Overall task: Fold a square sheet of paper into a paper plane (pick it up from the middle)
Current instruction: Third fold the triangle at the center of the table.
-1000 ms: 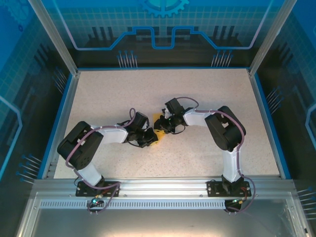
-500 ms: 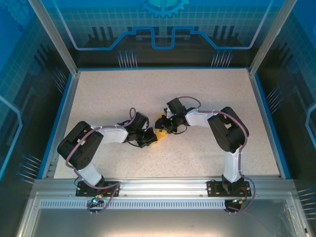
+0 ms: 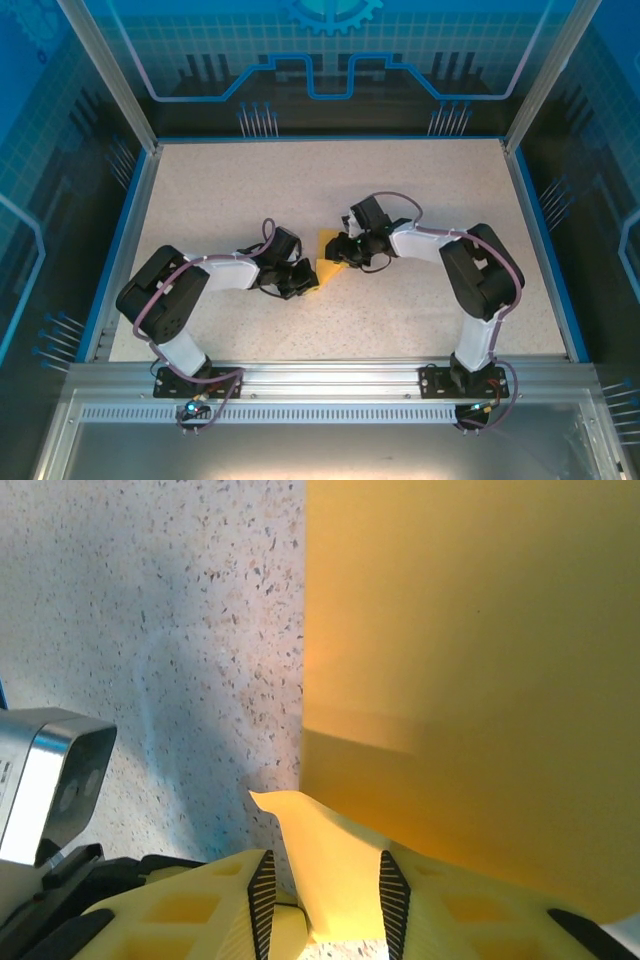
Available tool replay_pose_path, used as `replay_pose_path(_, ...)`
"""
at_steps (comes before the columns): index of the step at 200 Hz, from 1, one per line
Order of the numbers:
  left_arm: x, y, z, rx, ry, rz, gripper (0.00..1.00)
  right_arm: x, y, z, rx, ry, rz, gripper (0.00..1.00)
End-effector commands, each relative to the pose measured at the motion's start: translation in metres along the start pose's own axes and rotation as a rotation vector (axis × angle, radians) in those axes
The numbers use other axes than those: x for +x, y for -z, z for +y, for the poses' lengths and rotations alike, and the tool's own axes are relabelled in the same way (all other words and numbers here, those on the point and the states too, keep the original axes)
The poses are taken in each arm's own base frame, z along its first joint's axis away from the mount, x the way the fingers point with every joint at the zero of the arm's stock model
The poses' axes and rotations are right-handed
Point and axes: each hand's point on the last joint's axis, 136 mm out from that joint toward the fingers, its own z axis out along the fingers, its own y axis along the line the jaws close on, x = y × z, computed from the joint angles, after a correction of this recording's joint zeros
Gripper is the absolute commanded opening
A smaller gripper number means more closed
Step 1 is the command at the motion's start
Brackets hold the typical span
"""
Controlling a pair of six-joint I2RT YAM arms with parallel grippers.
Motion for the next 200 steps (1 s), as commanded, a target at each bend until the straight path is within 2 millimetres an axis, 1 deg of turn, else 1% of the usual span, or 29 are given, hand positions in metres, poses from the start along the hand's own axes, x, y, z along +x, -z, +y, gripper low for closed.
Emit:
replay_pose_path(1,0.002,0.001,-0.001,-0.014,0.013,0.005,0.09,0.005,0.007,0.004,0.013,0.062,0.001,0.34)
replay_pose_path(46,0.000,0.002,-0.006,0.005,0.025,0.001,0.09,0.011,-0.007,0.009,0.017,0.063,0.041,0.33)
replay_pose_path(67,-0.001,0.004,-0.011,0.019,0.026,-0.003,0.10,0.015,-0.011,0.006,0.027,0.051,0.050,0.33)
replay_pose_path(86,-0.003,0.008,-0.019,0.039,0.014,-0.010,0.15,0.014,-0.015,-0.001,0.056,0.028,0.046,0.32)
replay_pose_path(98,-0.005,0.012,-0.023,0.055,0.003,-0.015,0.20,0.013,-0.016,-0.006,0.071,0.016,0.042,0.32)
replay_pose_path(114,-0.008,0.021,-0.030,0.083,-0.015,-0.028,0.27,0.011,-0.018,-0.010,0.080,-0.005,0.036,0.31)
replay_pose_path(133,-0.014,0.033,-0.033,0.101,-0.025,-0.050,0.32,0.008,-0.019,-0.012,0.087,-0.019,0.026,0.31)
replay_pose_path(157,-0.030,0.045,-0.034,0.104,-0.036,-0.084,0.36,0.006,-0.018,-0.015,0.092,-0.036,0.017,0.31)
replay_pose_path(177,-0.052,0.048,-0.037,0.108,-0.041,-0.122,0.36,0.006,-0.017,-0.016,0.095,-0.040,0.010,0.31)
replay_pose_path(200,-0.080,0.045,-0.052,0.124,-0.069,-0.159,0.36,0.005,-0.017,-0.018,0.102,-0.045,0.005,0.30)
